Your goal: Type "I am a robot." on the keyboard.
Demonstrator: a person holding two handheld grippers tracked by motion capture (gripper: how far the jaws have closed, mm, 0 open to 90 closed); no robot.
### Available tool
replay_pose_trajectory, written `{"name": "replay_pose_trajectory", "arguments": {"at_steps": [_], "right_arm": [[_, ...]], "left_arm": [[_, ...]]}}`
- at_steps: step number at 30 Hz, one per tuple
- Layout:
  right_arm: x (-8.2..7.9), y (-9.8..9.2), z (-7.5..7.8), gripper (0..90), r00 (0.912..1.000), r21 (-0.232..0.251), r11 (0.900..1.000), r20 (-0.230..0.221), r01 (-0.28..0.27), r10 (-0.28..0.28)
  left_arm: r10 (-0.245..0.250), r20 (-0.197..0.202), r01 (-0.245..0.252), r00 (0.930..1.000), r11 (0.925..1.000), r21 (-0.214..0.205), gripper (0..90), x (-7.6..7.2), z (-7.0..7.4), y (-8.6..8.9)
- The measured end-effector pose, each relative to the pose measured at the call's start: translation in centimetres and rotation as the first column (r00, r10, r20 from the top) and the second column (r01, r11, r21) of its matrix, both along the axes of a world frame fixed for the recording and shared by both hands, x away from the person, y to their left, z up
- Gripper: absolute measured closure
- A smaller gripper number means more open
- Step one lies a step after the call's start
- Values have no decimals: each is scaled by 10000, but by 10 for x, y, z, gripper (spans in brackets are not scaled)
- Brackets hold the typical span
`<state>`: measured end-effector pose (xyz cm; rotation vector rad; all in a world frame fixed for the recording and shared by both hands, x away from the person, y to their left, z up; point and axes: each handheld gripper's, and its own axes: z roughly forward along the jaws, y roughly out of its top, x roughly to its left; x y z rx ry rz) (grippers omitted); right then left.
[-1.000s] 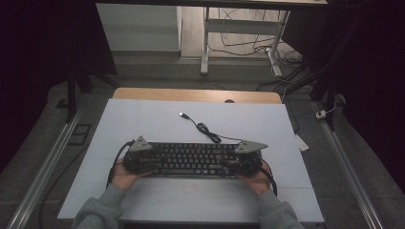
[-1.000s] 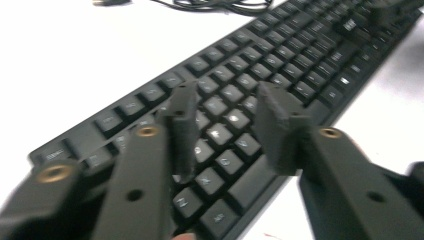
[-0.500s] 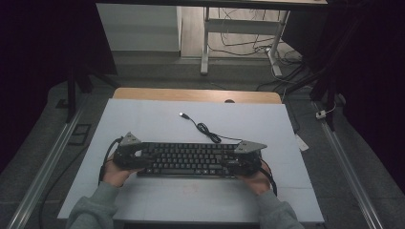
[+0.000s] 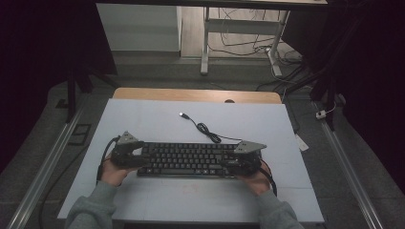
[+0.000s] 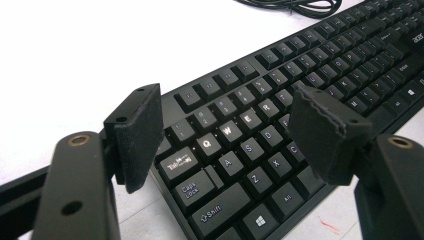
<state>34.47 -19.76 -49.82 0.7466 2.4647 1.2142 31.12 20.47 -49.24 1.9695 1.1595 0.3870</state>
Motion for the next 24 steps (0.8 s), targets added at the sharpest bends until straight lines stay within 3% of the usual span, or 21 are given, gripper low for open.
{"name": "replay_pose_trajectory", "arguments": {"at_steps": [7, 11, 14, 15, 16, 17, 19, 24], "right_arm": [[0, 1, -1, 500, 10000, -32, 10000, -7, -2, 2], [0, 1, -1, 499, 10000, -53, 10000, -15, -49, 49], [0, 1, -1, 499, 10000, -69, 10000, -27, -63, 63], [0, 1, -1, 499, 10000, -69, 10000, -27, -63, 63], [0, 1, -1, 499, 10000, -55, 10000, -28, -65, 65], [0, 1, -1, 499, 10000, -55, 10000, -28, -65, 65], [0, 1, -1, 499, 10000, -48, 10000, -32, -64, 63], [0, 2, -1, 499, 10000, -70, 10000, -37, -57, 57]], "left_arm": [[-138, 5, 138, 9999, 9998, 127, 348, 1, -3, -2], [-227, -50, 229, 9997, 9994, 270, 419, 2, -6, -4], [-344, -125, 348, 9993, 9987, 370, 549, 3, -9, -5], [-374, -130, 379, 9992, 9984, 417, 549, 3, -10, -5], [-430, -166, 438, 9989, 9980, 461, 628, 3, -11, -6], [-485, -216, 496, 9986, 9973, 542, 628, 3, -12, -6], [-576, -305, 596, 9979, 9959, 676, 733, 4, -14, -7], [-785, -541, 841, 9954, 9902, 1112, 867, 5, -19, -10]]}}
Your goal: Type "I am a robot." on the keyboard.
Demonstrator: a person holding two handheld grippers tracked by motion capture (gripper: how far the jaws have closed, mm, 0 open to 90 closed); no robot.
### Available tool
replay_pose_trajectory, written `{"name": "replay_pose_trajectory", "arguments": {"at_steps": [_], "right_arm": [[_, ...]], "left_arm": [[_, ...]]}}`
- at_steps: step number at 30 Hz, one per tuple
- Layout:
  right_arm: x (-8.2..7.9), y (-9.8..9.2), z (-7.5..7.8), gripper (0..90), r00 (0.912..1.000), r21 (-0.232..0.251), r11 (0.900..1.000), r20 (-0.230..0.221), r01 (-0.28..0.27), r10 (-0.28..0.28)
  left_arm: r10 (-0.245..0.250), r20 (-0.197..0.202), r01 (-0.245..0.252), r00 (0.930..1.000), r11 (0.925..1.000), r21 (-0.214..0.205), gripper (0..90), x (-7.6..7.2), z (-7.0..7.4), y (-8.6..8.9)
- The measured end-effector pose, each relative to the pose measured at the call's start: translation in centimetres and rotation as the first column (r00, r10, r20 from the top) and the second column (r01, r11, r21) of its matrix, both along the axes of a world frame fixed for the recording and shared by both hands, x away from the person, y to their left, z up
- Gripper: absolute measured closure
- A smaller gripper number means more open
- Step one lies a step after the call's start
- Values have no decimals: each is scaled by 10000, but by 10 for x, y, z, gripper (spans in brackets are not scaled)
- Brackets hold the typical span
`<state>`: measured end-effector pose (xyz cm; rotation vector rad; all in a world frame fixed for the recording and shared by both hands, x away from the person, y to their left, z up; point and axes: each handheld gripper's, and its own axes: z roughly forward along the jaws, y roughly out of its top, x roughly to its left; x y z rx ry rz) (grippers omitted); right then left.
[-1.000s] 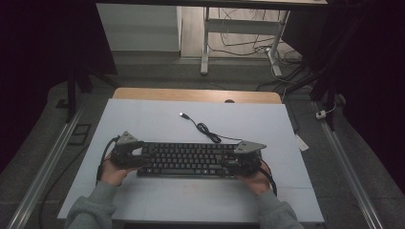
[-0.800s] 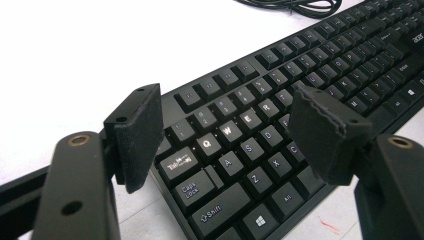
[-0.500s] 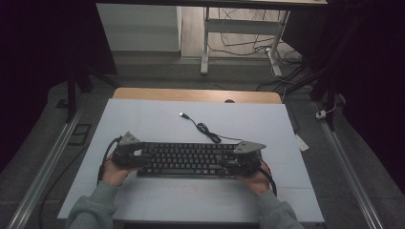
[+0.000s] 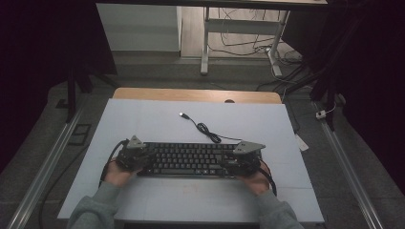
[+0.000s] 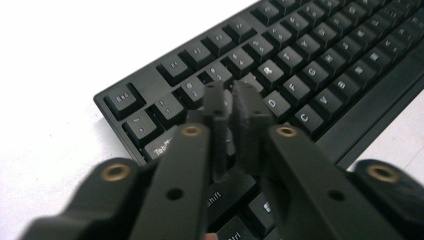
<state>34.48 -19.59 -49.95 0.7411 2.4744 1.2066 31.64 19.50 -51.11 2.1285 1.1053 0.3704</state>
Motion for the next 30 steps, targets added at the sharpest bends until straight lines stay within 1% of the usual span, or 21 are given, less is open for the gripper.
{"name": "replay_pose_trajectory", "arguments": {"at_steps": [7, 14, 19, 20, 24, 26, 30], "right_arm": [[0, 0, 0, 499, 10000, -10, 10000, -13, 0, 0], [0, 0, 0, 497, 10000, -21, 10000, -5, -8, 8], [0, 0, 0, 497, 10000, -26, 10000, -5, -5, 5], [0, 0, -1, 497, 10000, -31, 10000, 6, -11, 11], [0, 1, 0, 496, 10000, -41, 10000, 5, -18, 18], [0, 1, 0, 496, 10000, -35, 10000, 29, -4, 4], [0, 0, 0, 496, 10000, -21, 10000, 8, 3, -3]], "left_arm": [[-138, -179, 141, 9997, 9998, 171, 880, 1, -3, -2], [-127, -376, 139, 9992, 9994, 327, 880, 2, -8, -4], [-112, -429, 126, 9990, 9994, 310, 880, 3, -10, -4], [-122, -482, 140, 9988, 9992, 378, 880, 3, -11, -5], [-118, -478, 132, 9988, 9995, 282, 880, 4, -12, -4], [-112, -375, 125, 9992, 9993, 346, 880, 3, -11, -5], [-72, -84, 73, 9999, 9999, 84, 880, 0, -5, -3]]}}
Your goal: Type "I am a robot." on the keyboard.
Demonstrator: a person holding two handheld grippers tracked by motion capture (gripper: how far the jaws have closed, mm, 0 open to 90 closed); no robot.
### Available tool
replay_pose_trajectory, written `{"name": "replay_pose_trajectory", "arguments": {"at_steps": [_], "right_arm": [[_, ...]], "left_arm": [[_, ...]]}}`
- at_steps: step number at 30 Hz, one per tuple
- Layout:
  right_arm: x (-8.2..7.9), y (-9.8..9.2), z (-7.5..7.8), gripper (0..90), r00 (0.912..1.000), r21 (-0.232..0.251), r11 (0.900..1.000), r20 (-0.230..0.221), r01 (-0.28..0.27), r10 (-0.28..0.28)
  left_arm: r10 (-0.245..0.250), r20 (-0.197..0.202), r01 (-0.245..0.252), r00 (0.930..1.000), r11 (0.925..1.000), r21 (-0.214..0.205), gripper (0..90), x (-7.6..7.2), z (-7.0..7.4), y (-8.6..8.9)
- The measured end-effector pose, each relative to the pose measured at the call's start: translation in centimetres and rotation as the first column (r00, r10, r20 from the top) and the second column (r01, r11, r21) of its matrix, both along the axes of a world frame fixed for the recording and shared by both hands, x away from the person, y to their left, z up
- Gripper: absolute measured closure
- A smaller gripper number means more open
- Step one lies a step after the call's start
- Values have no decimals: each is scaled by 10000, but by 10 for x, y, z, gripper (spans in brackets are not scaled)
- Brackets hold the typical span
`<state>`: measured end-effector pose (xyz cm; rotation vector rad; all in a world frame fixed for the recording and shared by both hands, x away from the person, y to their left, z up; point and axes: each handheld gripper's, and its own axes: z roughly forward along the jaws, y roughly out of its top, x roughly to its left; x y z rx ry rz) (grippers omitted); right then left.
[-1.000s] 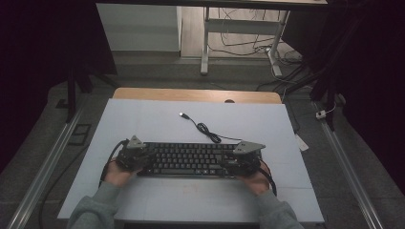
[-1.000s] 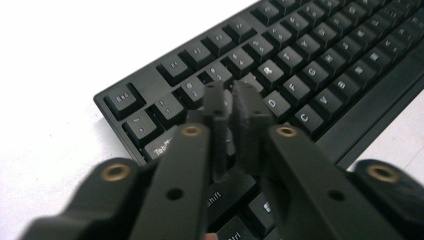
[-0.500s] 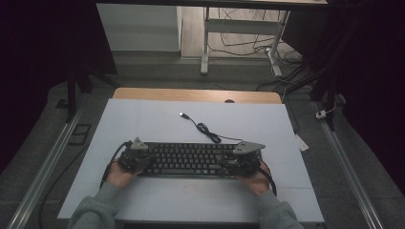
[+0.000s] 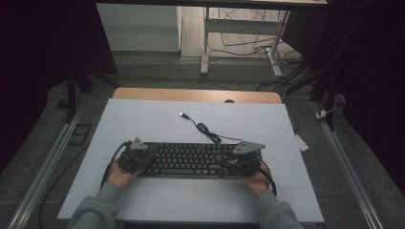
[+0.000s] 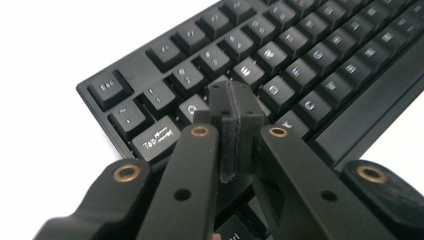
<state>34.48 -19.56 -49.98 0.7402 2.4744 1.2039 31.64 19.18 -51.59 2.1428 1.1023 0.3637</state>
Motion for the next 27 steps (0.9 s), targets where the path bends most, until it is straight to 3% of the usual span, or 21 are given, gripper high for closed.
{"name": "replay_pose_trajectory", "arguments": {"at_steps": [7, 10, 11, 13, 17, 27], "right_arm": [[0, 0, 0, 496, 10000, -8, 10000, 11, -12, 12], [0, 0, 0, 496, 10000, -5, 10000, 23, -7, 7], [0, 0, 0, 496, 10000, -8, 10000, 19, -2, 2], [0, 0, 0, 496, 10000, -13, 10000, 15, -8, 8], [0, -1, 0, 495, 10000, -12, 10000, 15, -2, 2], [0, 0, 0, 494, 10000, -11, 10000, 23, -11, 11]], "left_arm": [[512, 600, -454, 9969, 9945, -947, 866, -4, 15, 13], [685, 789, -573, 9945, 9890, -1364, 780, -6, 19, 19], [755, 826, -625, 9937, 9867, -1503, 686, -6, 20, 20], [886, 866, -730, 9923, 9829, -1691, 604, -6, 21, 23], [1052, 831, -886, 9910, 9792, -1823, 520, -6, 22, 25], [1028, 742, -895, 9919, 9822, -1649, 421, -6, 21, 21]]}}
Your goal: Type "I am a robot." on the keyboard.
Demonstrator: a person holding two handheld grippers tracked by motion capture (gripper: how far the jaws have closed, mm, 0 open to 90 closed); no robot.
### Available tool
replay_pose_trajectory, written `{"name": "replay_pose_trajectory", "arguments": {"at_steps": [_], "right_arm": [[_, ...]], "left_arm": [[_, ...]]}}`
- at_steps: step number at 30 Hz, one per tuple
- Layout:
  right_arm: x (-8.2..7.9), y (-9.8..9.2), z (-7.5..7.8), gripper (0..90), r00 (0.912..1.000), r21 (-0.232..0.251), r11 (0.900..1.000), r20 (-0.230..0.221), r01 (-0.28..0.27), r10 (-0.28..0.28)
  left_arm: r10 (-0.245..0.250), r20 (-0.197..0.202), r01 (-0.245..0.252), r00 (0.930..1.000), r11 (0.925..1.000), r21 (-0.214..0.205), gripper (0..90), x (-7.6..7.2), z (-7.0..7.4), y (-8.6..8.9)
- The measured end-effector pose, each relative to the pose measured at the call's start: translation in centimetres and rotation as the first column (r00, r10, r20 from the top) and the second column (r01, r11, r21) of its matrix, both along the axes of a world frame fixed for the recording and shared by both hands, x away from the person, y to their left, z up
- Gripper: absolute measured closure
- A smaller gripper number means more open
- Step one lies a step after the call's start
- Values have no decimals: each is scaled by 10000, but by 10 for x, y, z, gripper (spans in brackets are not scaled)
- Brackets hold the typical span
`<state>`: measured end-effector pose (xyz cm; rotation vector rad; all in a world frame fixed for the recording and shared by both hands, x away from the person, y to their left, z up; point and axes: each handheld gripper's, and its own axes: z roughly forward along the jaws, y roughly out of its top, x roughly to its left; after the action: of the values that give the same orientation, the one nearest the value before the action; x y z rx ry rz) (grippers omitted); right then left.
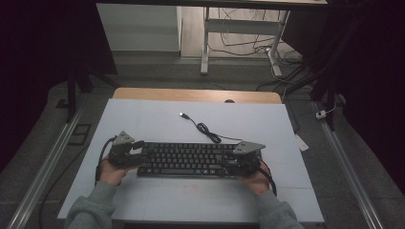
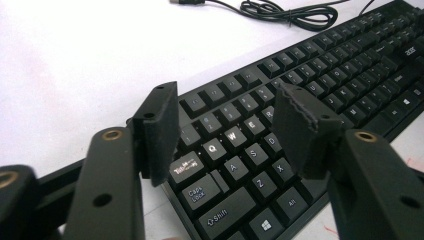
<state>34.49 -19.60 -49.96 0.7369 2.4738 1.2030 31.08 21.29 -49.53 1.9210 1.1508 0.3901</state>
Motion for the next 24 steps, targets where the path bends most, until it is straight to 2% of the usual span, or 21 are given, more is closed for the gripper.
{"name": "replay_pose_trajectory", "arguments": {"at_steps": [10, 18, 24], "right_arm": [[0, 1, 1, 494, 10000, 49, 10000, 23, -14, 14], [-2, 6, 4, 493, 9998, 553, 9983, -99, -167, 173], [-3, 15, 7, 494, 9992, 748, 9965, -112, -373, 382]], "left_arm": [[-18, -38, 19, 10000, 9999, 158, 385, 1, -1, -1], [-67, -87, 69, 9999, 9995, 294, 370, 1, -2, -4], [-109, -106, 113, 9999, 9992, 373, 365, 1, -3, -6]]}}
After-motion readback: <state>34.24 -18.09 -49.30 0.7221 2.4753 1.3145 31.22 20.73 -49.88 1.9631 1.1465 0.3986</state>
